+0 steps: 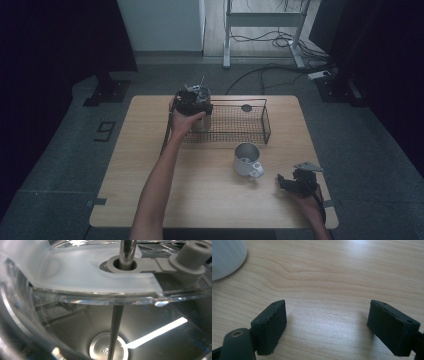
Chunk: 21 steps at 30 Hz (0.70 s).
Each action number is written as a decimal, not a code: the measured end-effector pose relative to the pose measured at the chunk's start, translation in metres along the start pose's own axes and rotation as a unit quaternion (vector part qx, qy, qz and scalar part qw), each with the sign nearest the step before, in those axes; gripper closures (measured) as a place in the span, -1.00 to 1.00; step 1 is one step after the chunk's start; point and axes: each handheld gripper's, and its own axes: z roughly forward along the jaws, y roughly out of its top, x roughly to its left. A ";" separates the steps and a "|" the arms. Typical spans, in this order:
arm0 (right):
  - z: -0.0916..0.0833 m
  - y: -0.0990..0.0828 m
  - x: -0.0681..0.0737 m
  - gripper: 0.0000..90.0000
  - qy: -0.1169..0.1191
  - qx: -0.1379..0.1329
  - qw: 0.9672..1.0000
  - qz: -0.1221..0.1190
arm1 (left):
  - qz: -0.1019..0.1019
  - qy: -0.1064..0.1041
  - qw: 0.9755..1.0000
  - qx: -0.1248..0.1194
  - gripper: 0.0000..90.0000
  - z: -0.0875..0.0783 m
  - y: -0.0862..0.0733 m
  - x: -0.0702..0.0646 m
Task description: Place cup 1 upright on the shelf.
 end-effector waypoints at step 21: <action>0.000 0.000 0.000 -0.67 -0.001 0.001 1.000 -0.001 | -0.010 0.006 1.000 0.020 -0.91 0.018 -0.018 0.004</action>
